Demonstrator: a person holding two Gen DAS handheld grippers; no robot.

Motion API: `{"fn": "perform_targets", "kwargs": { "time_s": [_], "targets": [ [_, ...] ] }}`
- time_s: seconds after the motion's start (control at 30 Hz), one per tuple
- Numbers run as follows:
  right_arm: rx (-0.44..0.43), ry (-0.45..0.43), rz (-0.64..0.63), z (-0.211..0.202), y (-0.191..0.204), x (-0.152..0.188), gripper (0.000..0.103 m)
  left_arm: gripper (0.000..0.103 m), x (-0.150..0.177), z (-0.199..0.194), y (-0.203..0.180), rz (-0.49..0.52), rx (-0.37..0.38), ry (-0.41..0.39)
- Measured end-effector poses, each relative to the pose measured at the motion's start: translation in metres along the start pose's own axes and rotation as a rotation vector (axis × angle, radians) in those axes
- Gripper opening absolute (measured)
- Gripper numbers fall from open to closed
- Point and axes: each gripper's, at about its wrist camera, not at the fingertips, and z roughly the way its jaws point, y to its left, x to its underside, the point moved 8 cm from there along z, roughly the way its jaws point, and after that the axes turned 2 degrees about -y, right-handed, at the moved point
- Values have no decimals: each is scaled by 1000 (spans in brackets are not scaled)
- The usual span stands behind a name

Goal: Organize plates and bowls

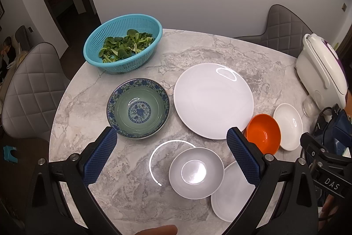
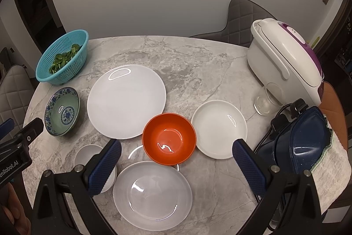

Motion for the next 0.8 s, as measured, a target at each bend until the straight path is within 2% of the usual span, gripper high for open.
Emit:
{"fn": "perform_targets", "kwargs": {
  "time_s": [0.8],
  "targets": [
    [3, 0, -2, 0, 2, 0, 103, 101, 2, 0, -1, 0, 0, 1]
  ]
}}
